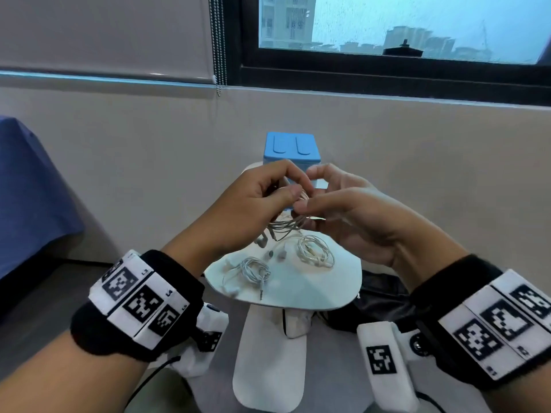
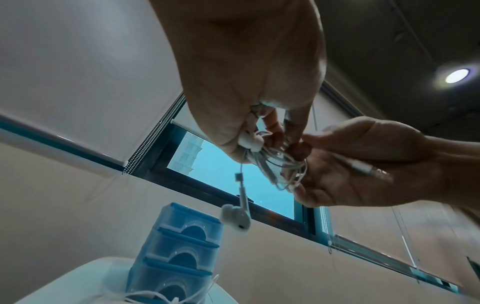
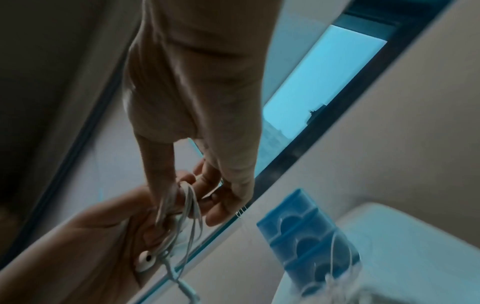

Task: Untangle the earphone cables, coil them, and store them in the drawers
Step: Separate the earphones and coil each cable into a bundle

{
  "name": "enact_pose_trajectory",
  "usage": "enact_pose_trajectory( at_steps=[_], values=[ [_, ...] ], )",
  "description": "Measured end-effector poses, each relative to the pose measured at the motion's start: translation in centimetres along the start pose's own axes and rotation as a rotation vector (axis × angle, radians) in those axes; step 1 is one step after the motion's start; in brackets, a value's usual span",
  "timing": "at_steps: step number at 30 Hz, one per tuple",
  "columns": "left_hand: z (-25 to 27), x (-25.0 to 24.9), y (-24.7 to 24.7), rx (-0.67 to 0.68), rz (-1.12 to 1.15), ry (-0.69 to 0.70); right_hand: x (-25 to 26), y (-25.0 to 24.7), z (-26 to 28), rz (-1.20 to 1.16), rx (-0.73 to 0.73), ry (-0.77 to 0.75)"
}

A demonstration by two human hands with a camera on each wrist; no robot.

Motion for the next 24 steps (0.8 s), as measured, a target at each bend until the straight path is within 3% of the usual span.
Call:
enact_pose_trajectory(
  at_steps=[5,9,13,15,17,21,24],
  values=[
    [-0.4,-0.3,-0.5,-0.009,-0.062,-0.022,2.8,-0.5,0.2,0.713,-0.055,-0.203],
    [-0.9,0.6,-1.1,-0.064,-0.199,-0.097,4.9,0.4,0.9,1.280,-0.178,-0.377],
    [-0.9,0.3,-1.0,-0.034,-0.260,-0.140,6.5,1.0,1.8,1.646,-0.320,-0.612],
    [-1.0,0.2,-0.9,0.001,-0.146,-0.185,6.7,0.7,1.9,1.597,-0.362,-0.694],
    [-0.9,0.0,-0.5,0.035,0.004,-0.222,6.6,-0.4,2.0,1.336,-0.386,-0.702],
    [-0.9,-0.2,-0.4,0.002,0.220,-0.223,4.5,-3.5,0.9,0.789,-0.465,-0.456],
    [-1.0,0.5,-0.3,-0.031,0.301,-0.226,2.4,-2.8,-0.1,0.298,-0.342,-0.305]
  ],
)
Point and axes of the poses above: each hand's wrist, its own z-axis away from the middle knuckle, its own y-axis out of the palm, x = y × z, the point moved 9 cm from there along -z, towards the middle knuckle, and after that the axes turned 1 degree about -x, right-handed, at the moved point
